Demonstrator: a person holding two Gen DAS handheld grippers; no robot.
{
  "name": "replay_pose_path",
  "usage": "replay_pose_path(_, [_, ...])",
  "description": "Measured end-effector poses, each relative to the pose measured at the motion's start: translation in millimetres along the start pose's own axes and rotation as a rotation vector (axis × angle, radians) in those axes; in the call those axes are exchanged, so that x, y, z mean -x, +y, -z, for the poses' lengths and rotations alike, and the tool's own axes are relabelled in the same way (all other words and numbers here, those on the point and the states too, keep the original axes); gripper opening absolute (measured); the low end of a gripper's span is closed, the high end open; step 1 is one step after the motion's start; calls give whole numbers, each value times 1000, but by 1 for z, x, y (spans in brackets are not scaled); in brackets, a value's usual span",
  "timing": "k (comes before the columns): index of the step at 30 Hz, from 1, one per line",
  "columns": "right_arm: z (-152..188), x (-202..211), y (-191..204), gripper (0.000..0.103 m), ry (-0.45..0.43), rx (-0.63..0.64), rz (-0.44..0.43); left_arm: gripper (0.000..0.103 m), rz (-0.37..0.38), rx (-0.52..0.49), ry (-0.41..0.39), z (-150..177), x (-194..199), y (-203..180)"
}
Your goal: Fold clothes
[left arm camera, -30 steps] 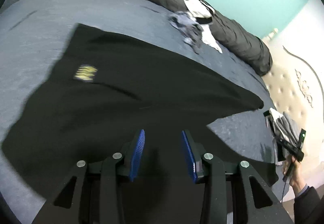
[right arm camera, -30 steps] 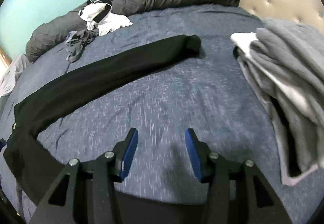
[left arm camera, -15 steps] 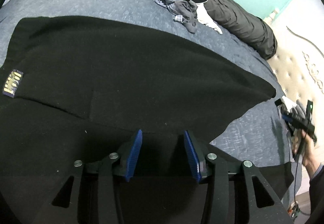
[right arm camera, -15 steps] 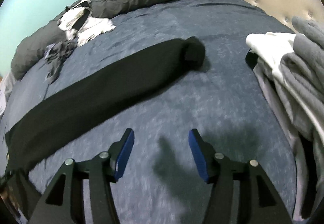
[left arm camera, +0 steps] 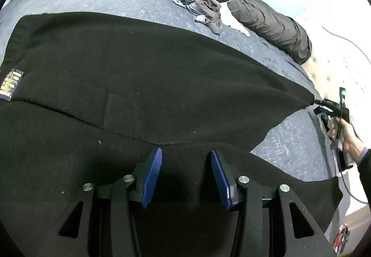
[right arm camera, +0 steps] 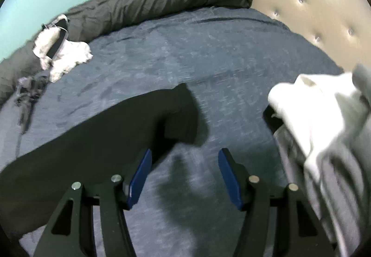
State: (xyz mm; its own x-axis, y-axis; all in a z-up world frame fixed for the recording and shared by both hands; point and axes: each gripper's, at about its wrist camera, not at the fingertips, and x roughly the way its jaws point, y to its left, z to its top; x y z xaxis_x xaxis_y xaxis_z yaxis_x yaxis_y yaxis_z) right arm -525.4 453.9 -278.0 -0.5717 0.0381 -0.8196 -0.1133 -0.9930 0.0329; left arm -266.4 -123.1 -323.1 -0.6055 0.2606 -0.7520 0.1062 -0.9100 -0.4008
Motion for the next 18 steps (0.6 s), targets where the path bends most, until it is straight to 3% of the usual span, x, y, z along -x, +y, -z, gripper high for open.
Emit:
replay_pose_path(9, [-12,-33,2,60,12,41,26,48,-11,3,4,-1,0,-1])
replay_pose_path(11, [-14,-35,6,47,1,62,-1,49,-24,-2,4,0,0,-3])
replay_pose_path(15, [-14,-36,14,10,-16,106,-13,50,-34,-7,3,0,-1,-6])
replay_pose_path(18, [-13,-32,12,5,-40,105,-10,50,-34,-6,2,1,-1,-6])
